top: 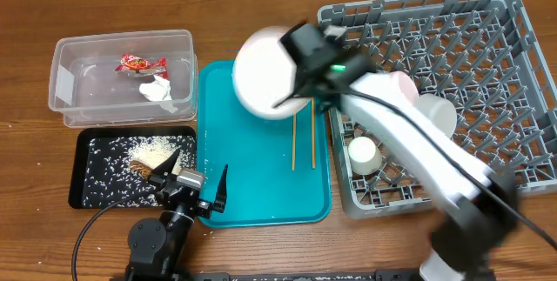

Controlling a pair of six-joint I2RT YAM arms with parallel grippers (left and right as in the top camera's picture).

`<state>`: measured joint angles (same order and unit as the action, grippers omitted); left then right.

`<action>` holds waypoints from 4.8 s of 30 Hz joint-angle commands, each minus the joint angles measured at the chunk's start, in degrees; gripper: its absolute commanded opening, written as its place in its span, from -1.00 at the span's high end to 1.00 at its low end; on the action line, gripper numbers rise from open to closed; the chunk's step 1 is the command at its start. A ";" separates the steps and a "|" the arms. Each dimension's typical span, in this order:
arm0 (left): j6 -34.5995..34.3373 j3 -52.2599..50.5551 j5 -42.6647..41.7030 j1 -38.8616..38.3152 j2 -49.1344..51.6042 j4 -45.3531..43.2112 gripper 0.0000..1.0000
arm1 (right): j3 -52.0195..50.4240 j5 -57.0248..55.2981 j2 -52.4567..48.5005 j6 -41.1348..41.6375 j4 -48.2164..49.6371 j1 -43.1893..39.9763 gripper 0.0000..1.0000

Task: Sort waste into correct bins and load items into the dishwasher
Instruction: 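Lift the white plate into the rack and stand it upright, then grasp one wooden chopstick on the teal tray and place it in the rack, then grasp the second wooden chopstick and place it in the rack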

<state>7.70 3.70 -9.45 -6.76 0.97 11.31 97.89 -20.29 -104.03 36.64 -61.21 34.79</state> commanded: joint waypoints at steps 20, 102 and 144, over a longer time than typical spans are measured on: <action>0.00 -0.22 -0.66 -0.39 -0.33 -0.02 -1.00 | 0.81 -46.21 -5.11 -26.45 3.15 -9.66 0.92; 0.00 -0.22 -0.66 -0.39 -0.33 0.00 -1.00 | 5.07 13.92 -8.39 -32.20 1.70 -15.30 0.92; 0.00 -0.22 -0.66 -0.39 -0.33 0.00 -1.00 | -4.13 13.42 -22.80 -21.57 2.34 -0.33 0.42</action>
<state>7.70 3.70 -9.45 -6.76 0.97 11.29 94.02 -11.60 -124.66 18.44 -59.20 34.85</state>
